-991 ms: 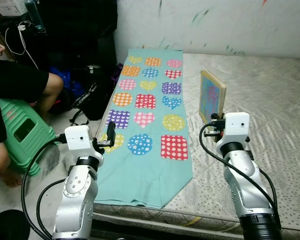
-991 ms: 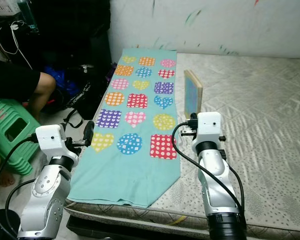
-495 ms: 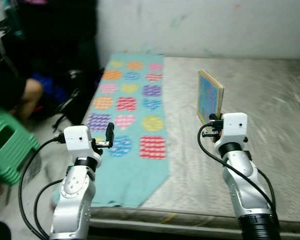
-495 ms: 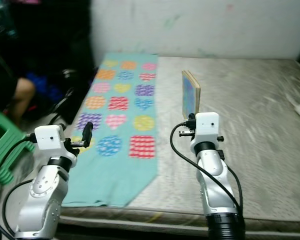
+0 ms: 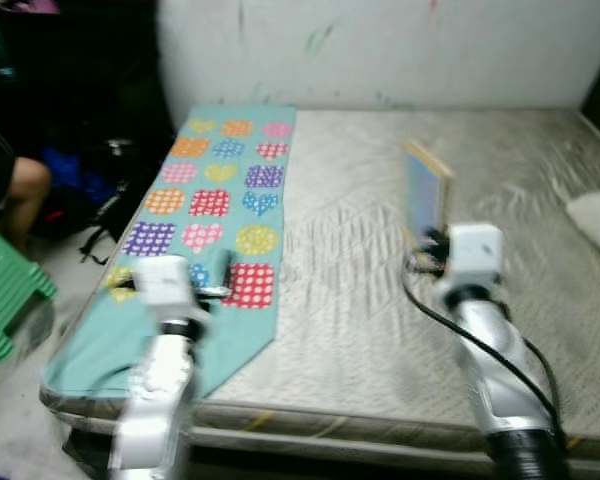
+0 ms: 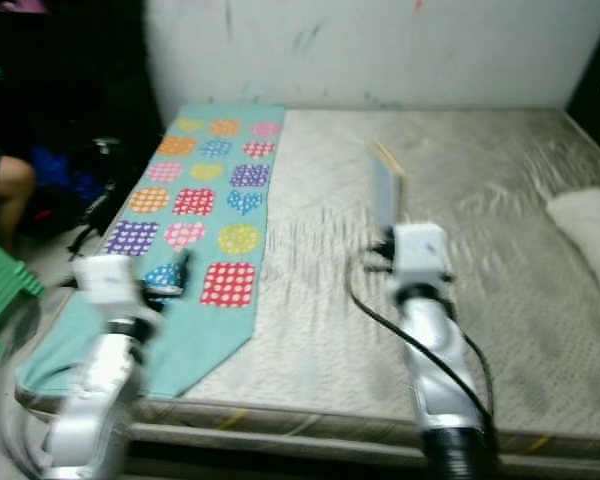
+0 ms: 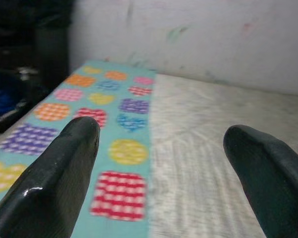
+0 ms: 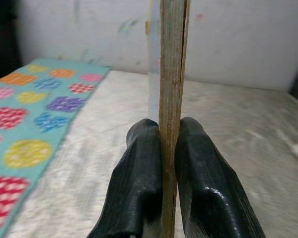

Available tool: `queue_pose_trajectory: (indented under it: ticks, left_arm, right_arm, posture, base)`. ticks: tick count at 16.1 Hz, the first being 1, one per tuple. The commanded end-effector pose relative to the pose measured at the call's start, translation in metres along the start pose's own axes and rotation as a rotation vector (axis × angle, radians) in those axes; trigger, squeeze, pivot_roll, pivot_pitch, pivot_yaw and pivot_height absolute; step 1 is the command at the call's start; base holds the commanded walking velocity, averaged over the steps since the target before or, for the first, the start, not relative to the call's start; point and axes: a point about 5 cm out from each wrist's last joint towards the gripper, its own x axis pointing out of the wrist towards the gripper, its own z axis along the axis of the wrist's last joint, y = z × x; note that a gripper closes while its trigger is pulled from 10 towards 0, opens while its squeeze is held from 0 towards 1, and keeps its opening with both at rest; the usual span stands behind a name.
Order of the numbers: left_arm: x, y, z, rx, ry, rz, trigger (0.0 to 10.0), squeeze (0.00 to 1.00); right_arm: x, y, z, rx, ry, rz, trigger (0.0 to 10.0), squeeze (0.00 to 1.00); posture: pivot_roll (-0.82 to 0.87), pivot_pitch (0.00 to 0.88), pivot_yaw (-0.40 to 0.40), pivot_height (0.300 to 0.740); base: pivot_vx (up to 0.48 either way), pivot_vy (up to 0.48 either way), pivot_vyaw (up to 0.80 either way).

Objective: Clean up the room

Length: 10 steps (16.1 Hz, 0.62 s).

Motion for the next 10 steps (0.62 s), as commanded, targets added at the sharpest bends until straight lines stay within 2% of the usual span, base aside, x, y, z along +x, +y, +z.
queue_pose_trajectory:
  ticks: [1, 7, 10]
  left_arm:
    - [0.0008, 0.0072, 0.0053, 0.026, -0.016, 0.027, 10.0, 0.0]
    - [0.0021, 0.0075, 0.0053, 0.026, -0.016, 0.027, 10.0, 0.0]
    - [0.0029, 0.007, 0.0064, 0.01, -0.025, 0.027, 10.0, 0.0]
  right_arm:
    - [0.004, 0.0044, 0.0182, 0.008, -0.079, 0.011, 10.0, 0.0]
    - [0.0051, 0.0043, 0.0181, 0.007, -0.08, 0.005, 10.0, 0.0]
    - [0.0059, 0.0042, 0.018, 0.008, -0.08, 0.005, 10.0, 0.0]
  posture:
    - [-0.04, 0.0, 0.04, 0.74]
    - [-0.04, 0.0, 0.042, 0.74]
    - [-0.04, 0.0, 0.04, 0.74]
  base:
    - [0.0, -0.266, 0.0]
    - [0.0, -0.261, 0.0]
    - [0.0, 0.0, 0.0]
